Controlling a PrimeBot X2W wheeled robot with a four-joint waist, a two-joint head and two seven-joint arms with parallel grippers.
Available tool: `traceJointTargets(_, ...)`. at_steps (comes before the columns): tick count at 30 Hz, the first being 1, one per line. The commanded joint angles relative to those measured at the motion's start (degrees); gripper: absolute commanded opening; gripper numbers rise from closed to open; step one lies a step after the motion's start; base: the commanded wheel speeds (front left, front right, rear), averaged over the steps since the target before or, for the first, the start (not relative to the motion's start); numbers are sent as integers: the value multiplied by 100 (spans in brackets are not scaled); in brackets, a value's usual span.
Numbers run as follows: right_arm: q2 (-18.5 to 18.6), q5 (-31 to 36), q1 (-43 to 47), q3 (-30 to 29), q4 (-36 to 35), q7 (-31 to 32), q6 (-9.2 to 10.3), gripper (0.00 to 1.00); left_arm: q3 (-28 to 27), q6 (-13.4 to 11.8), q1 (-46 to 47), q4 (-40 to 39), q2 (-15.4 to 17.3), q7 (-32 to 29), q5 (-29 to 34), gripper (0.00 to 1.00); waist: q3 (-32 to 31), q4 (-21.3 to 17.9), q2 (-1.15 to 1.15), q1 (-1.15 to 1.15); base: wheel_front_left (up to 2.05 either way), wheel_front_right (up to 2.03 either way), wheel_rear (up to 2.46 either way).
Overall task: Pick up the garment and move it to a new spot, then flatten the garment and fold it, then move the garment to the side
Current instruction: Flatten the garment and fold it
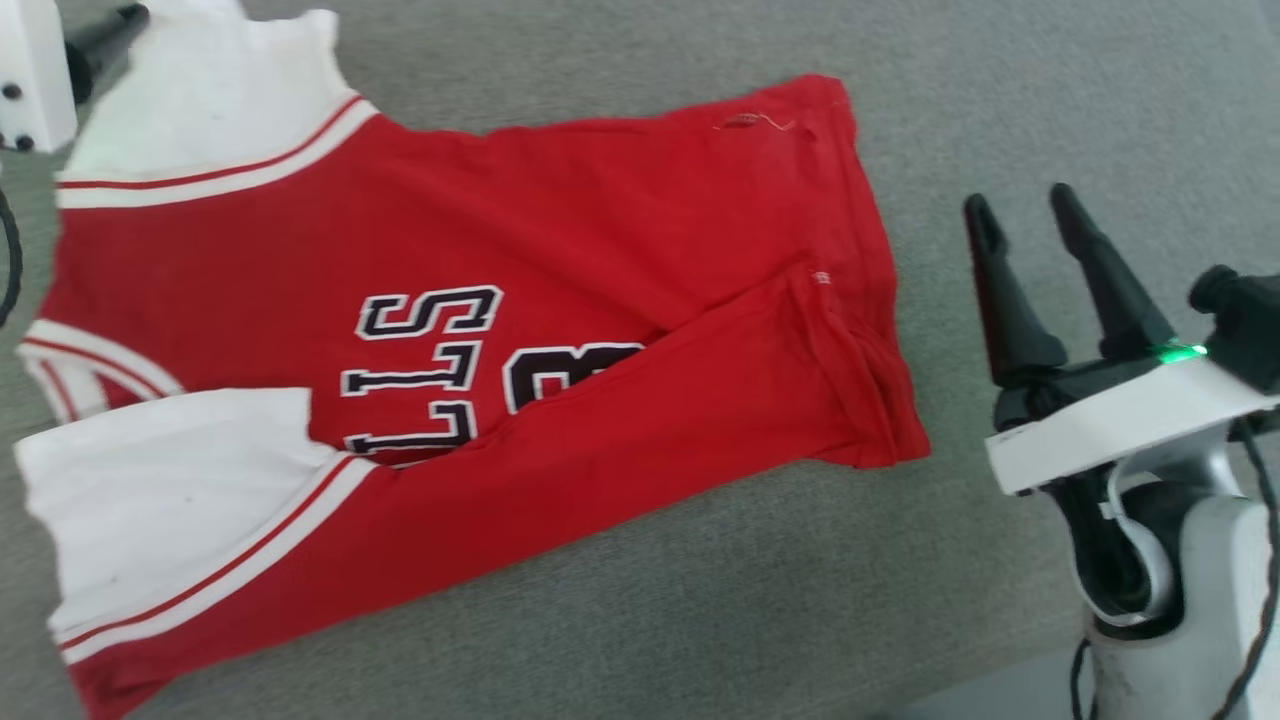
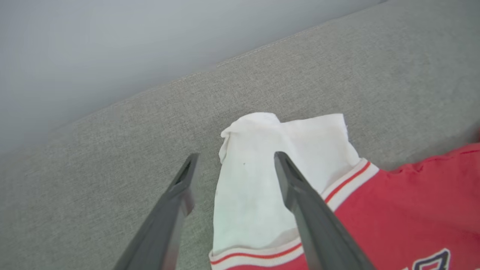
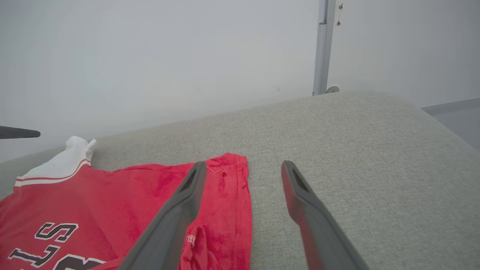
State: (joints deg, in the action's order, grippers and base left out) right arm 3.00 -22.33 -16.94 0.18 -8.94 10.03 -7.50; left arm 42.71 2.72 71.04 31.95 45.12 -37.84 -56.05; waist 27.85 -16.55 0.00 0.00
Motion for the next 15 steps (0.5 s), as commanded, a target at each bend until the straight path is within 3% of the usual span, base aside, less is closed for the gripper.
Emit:
traceJointTargets(1, -13, -35, -82, 90, 57, -91, 2, 100, 34, 47, 127, 214, -63, -20, 51, 100, 163, -187, 0, 0, 0, 0, 0)
traceJointTargets(5, -13, -137, -192, 301, 170, -154, 2, 100, 177, 140, 389, 747, -199, -72, 244, 100, 296, -333, 0, 0, 0, 0, 0)
traceJointTargets(12, -13, -235, -426, 468, 357, 170, 2, 100, 352, 1, 579, 1684, -459, -362, 327, 100, 469, -453, 0, 0, 0, 0, 0)
traceJointTargets(14, -11, -251, -526, 431, 442, 354, 2, 100, 406, -38, 475, 1977, -607, -709, 202, 100, 499, -443, 0, 0, 0, 0, 0)
traceJointTargets(15, -13, -199, -610, 439, 473, 476, 2, 100, 473, 1, 437, 2066, -669, -876, 201, 31, 515, -432, 0, 0, 0, 0, 0)
